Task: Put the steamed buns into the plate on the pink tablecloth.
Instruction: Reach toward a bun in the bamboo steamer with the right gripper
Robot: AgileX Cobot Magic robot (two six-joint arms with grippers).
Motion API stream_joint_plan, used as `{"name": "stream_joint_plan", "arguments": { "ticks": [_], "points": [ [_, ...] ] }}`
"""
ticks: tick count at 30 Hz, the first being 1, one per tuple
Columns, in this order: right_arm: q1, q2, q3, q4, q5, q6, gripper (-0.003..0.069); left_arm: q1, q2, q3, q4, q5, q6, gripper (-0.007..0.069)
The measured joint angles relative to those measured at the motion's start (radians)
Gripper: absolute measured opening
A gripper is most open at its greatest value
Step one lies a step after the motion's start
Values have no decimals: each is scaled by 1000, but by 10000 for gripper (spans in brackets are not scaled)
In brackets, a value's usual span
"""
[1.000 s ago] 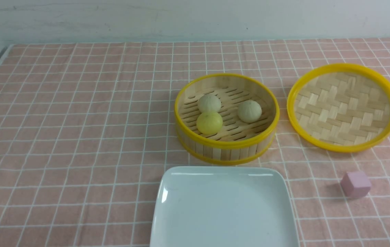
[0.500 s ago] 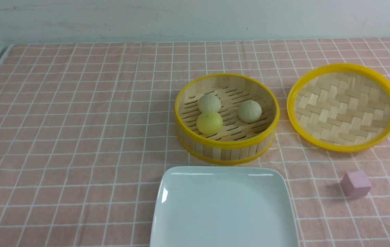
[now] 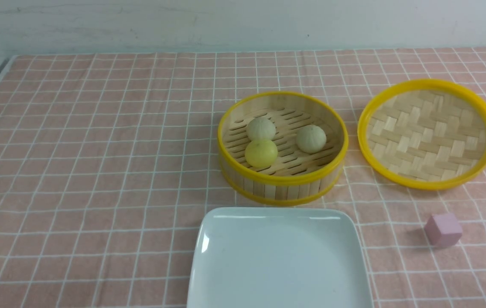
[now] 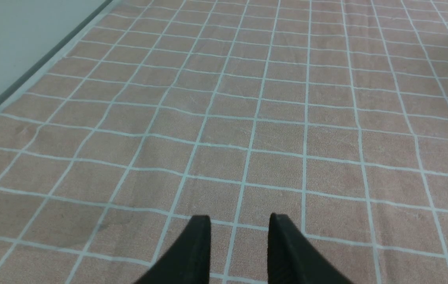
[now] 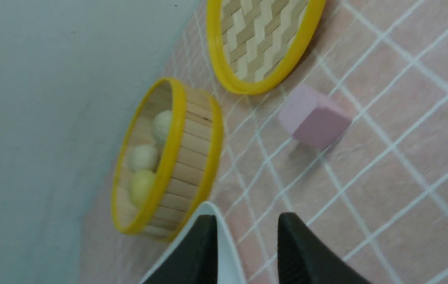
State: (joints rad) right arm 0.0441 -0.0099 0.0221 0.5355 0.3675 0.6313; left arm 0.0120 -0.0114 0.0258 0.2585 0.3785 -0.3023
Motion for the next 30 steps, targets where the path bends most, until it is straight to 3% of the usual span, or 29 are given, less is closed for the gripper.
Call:
{"name": "stream_joint_plan", "arguments": {
  "ticks": [8,10,14,18,20,23,30],
  "points": [
    [0,0,1,81,-8,21,239,0,0,0,24,0,0,240],
    [0,0,1,109,-12,8,237,0,0,0,-8,-10,-47,240],
    [0,0,-23,133,-12,-123,195,0,0,3,-247,-82,-260,240],
    [0,0,-132,134,9,-350,76,0,0,3,-587,-165,-532,240],
    [0,14,-189,134,44,-439,18,0,0,3,-671,-194,-604,240],
    [0,88,-280,128,141,-576,-12,0,0,3,-719,-253,-646,240],
    [0,392,-438,26,469,-669,-8,0,0,3,-734,-305,-658,240]
  ]
}}
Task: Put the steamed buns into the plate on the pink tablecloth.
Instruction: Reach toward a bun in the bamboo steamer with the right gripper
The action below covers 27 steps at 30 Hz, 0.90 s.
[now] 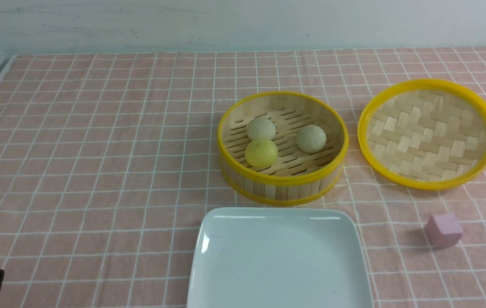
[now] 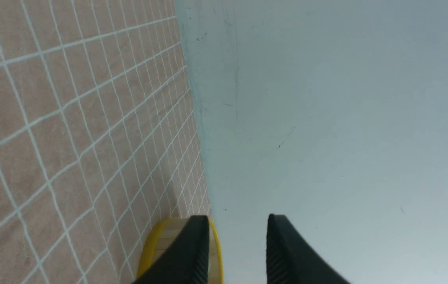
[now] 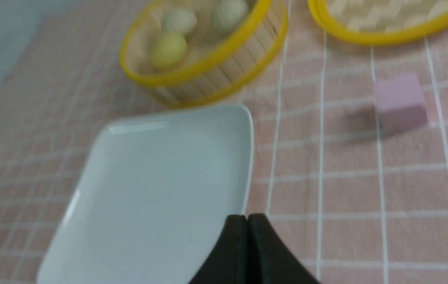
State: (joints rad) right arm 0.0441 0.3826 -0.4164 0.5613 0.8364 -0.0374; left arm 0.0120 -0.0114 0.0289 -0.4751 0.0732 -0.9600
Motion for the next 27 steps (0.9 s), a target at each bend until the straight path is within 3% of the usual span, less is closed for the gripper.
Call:
{"name": "stream_joint_plan", "arguments": {
  "ticks": [7,10,13,16,20,24,27],
  "points": [
    [0,307,-83,9,123,-156,-5,0,0,0,54,-13,76,240],
    [0,456,-106,102,170,-346,2,0,0,0,80,-15,158,236],
    [0,567,-123,185,245,-495,16,0,0,0,87,-15,205,207],
    [23,688,-159,268,329,-603,59,0,0,-22,95,55,240,115],
    [114,780,-234,241,339,-581,101,0,46,-129,138,220,300,29],
    [294,914,-399,50,310,-415,124,0,298,-327,176,499,371,1],
    [373,979,-510,-79,274,-311,141,0,476,-435,179,640,430,1]
  ]
}}
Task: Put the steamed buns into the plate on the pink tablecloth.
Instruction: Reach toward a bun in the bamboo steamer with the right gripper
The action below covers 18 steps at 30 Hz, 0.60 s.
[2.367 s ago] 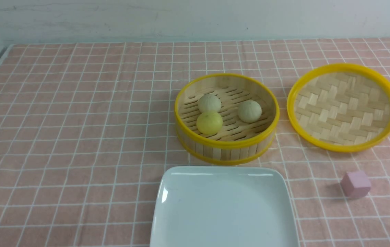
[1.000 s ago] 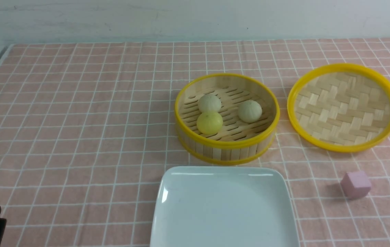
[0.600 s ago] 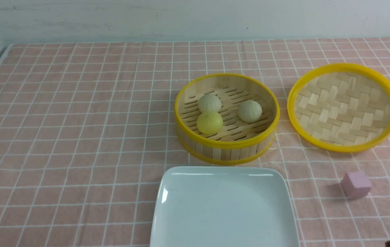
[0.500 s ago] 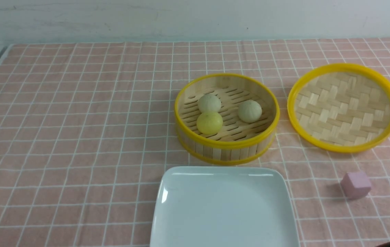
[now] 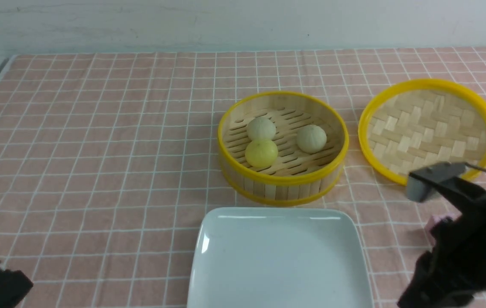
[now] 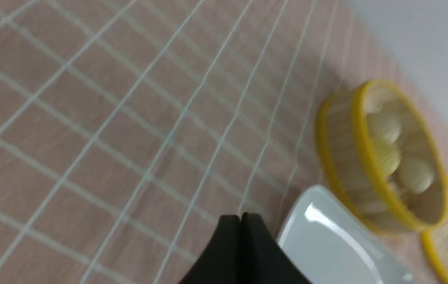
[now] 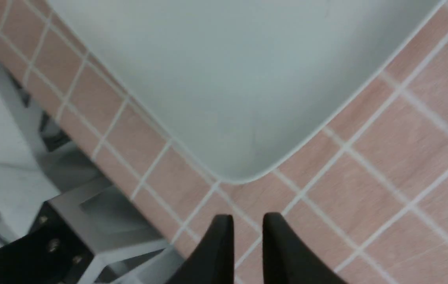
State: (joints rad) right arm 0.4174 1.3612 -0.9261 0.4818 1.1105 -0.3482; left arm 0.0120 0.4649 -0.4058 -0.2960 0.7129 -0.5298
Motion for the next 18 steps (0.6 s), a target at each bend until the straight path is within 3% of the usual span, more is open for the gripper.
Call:
{"name": "stream_joint_plan", "arguments": {
  "ticks": [2,6,12,18],
  "points": [
    [34,53,-88,-73,-35,87,163,0,172,-98,1,120,106,1],
    [47,152,-253,-128,-128,187,232,0,352,-179,-5,161,227,1],
    [47,349,-499,-217,-294,216,360,0,485,-198,-75,115,273,6],
    [35,539,-664,-323,-387,230,391,0,494,-198,-90,95,276,14]
  ]
}}
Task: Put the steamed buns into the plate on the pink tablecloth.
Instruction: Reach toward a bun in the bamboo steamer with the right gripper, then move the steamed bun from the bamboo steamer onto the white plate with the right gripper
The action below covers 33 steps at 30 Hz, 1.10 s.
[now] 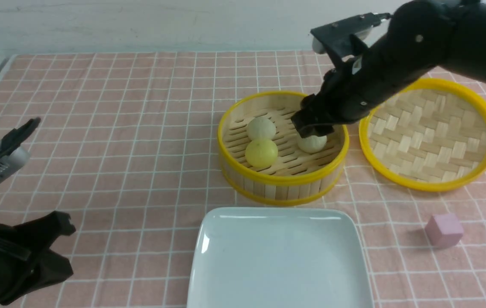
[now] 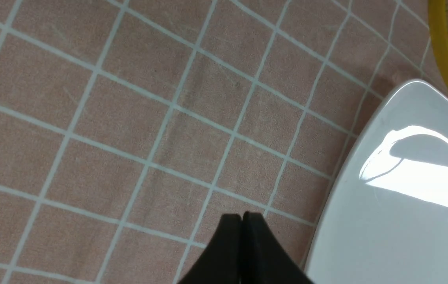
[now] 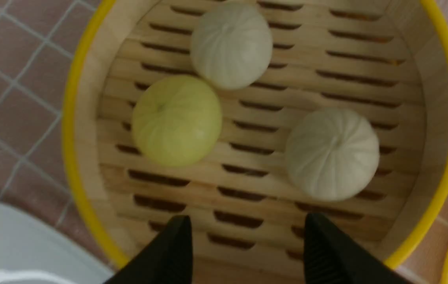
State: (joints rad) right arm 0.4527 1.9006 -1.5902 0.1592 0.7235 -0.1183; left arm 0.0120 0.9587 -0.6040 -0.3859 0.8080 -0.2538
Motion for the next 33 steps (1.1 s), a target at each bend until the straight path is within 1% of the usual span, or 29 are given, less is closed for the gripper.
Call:
{"name": "stream_joint_plan", "arguments": {
  "ticks": [4,8,9,11,13,14,15,16,17,18,19,21,23,27,30,33],
  "points": [
    [-31,121,-89,-72,0,68,392,0,1,0,0,0,1,20],
    [-48,189,-113,-88,-8,108,389,0,1,0,0,-1,1,22],
    [-49,204,-113,-89,-11,112,386,0,1,0,0,-1,1,22],
    [-49,240,-114,-89,-16,118,353,0,1,0,0,-1,1,22],
    [-49,251,-116,-82,-24,118,293,0,1,0,-3,-1,1,22],
    [-49,251,-119,-77,-24,118,241,0,1,0,-3,-1,1,23],
    [-49,251,-120,-75,-24,118,232,0,1,0,-3,-1,1,24],
    [-49,246,-126,-68,-21,118,139,0,1,0,-3,-1,1,27],
    [-49,245,-127,-66,-18,118,118,0,1,0,-3,0,1,28],
    [-49,236,-128,-62,3,118,50,0,1,0,-4,1,1,31],
    [-49,224,-128,-61,24,118,25,0,1,0,-4,1,1,33],
    [-49,194,-127,-59,60,118,21,0,1,0,-4,1,1,34],
    [-49,140,-124,-59,139,118,21,0,1,0,-4,1,1,36],
    [-47,-45,-104,-17,293,118,21,0,1,0,-4,1,1,41],
    [-24,-180,-16,39,357,118,21,0,1,0,-4,1,1,44],
    [53,-275,177,100,322,92,21,0,1,0,-4,1,1,51]
  ]
}}
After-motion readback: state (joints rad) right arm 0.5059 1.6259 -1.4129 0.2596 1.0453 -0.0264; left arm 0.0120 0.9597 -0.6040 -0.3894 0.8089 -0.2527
